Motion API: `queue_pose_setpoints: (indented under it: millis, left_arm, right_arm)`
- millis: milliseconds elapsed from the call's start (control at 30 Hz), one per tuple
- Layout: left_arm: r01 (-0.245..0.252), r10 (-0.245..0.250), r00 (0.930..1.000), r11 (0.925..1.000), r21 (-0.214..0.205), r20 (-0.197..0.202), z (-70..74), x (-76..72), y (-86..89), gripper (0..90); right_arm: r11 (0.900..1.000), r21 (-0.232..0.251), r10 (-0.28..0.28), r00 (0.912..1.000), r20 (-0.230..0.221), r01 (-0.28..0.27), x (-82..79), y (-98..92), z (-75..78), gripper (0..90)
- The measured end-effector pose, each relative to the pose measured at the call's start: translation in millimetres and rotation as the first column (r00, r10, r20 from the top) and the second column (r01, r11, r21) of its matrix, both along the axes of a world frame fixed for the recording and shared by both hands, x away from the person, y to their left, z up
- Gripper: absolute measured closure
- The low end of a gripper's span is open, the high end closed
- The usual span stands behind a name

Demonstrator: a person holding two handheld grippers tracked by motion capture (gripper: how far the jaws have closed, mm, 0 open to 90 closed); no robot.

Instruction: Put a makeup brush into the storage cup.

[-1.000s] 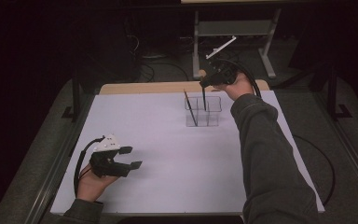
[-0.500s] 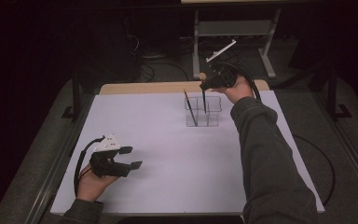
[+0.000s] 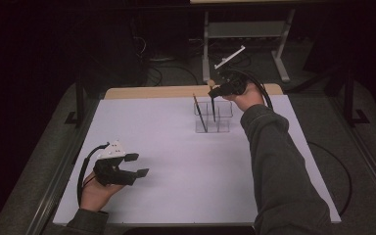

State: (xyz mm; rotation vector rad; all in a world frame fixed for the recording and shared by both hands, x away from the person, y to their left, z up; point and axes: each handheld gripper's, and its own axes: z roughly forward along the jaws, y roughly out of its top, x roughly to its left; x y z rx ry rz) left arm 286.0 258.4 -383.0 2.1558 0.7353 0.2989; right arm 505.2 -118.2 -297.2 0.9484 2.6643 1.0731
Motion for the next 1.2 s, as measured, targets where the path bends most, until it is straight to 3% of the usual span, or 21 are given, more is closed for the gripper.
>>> queue_pose_setpoints:
  millis: [1200]
  left_arm:
    - [0.0,0.0,1.0,1.0,0.002,-0.005,-1.0,-0.1,-1.3,30.1]
  right_arm:
    - [0.9999,-0.015,-0.007,0.9997,-0.024,0.007,-0.5,4.3,-24.2,82.9]
